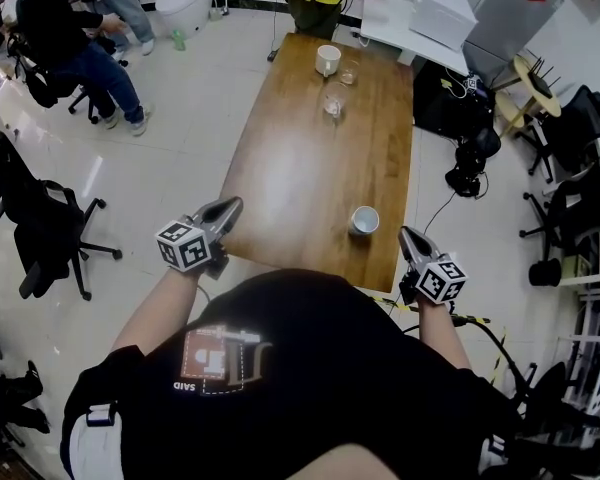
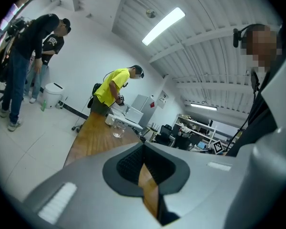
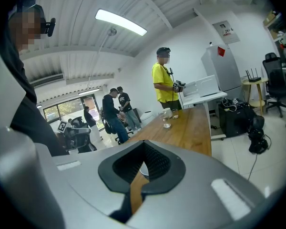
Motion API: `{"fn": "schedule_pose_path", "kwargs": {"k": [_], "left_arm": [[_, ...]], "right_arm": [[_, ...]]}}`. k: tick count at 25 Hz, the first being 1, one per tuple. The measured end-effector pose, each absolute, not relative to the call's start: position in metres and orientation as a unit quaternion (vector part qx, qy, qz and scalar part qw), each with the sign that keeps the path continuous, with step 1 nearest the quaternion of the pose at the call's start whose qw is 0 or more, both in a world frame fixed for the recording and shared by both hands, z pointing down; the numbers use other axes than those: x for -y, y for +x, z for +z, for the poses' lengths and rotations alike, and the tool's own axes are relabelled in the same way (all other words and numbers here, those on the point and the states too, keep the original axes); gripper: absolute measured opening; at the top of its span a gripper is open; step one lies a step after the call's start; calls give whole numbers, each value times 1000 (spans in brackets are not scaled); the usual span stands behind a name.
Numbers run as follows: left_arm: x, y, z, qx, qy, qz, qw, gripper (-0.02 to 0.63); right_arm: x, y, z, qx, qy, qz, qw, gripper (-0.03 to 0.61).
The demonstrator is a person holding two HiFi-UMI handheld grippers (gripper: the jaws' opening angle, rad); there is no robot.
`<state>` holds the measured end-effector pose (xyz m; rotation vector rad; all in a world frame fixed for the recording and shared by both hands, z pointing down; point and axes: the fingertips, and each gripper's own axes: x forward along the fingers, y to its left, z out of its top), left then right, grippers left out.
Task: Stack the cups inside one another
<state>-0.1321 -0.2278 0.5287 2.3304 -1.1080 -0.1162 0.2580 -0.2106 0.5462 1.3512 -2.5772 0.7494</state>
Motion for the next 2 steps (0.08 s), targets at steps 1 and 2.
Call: {"fn": "schedule_pose_path", "kwargs": {"k": [1, 2], "left_arm": [[229, -132, 528, 412, 868, -43, 275, 3], [230, -132, 528, 412, 868, -43, 273, 3]], "right_arm": [[212, 257, 545, 857, 448, 247, 68, 12], [214, 257, 545, 858, 447, 245, 68, 12]]}}
